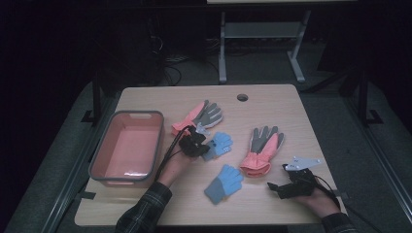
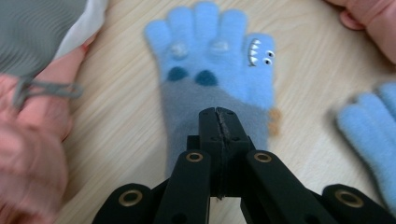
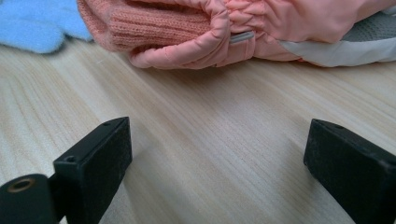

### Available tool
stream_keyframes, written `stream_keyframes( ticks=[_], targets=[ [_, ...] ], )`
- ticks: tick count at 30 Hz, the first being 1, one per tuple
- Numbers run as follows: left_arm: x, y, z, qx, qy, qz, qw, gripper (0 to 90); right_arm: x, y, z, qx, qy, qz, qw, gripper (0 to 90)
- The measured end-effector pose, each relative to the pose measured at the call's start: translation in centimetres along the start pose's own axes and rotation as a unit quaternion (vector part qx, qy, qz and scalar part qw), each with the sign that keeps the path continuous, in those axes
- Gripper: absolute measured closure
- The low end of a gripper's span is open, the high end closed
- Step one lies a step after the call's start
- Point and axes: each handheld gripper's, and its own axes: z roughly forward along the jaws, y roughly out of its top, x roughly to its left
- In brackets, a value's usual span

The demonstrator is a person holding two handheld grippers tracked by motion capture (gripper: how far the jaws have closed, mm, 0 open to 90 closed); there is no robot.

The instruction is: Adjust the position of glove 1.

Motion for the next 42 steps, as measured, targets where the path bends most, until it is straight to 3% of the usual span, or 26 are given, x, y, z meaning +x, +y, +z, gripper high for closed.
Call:
stream_keyframes(
  ticks=[4,8,12,16,19,23,30,34,42],
  targets=[
    [0.2,0.4,-0.5,-0.02,-0.001,-0.007,0.9998,88.8,0.0,0.0,0.0,0.0,0.0,0.0,1.0,7.3],
    [0.0,1.5,-0.5,-0.036,0.002,0.01,0.9993,77.1,0.0,0.0,0.0,0.0,0.0,0.0,1.0,7.3],
    [-0.3,2.4,0.4,-0.033,0.001,0.019,0.9993,63.3,0.0,0.0,0.0,0.0,0.0,0.0,1.0,7.3],
    [-0.3,2.3,1.5,-0.023,0.001,0.021,0.9995,52.5,0.0,0.0,0.0,0.0,0.0,0.0,1.0,7.3],
    [0.0,2.1,2.1,-0.022,-0.001,0.013,0.9997,50.0,0.0,0.0,0.0,0.0,0.0,0.0,1.0,7.4],
    [0.2,1.6,2.8,-0.012,-0.012,0.013,0.9998,54.5,0.0,0.0,0.0,0.0,0.0,0.0,1.0,7.3],
    [0.5,1.3,2.9,-0.02,-0.026,0.015,0.9993,80.6,0.0,0.0,0.0,0.0,0.0,0.0,1.0,7.3],
    [0.5,1.2,2.8,-0.025,-0.03,0.013,0.9992,84.1,0.0,0.0,0.0,0.0,0.0,0.0,1.0,7.3],
    [0.6,1.2,1.2,-0.054,-0.055,-0.02,0.9968,85.9,0.0,0.0,0.0,0.0,0.0,0.0,1.0,7.4]
  ],
)
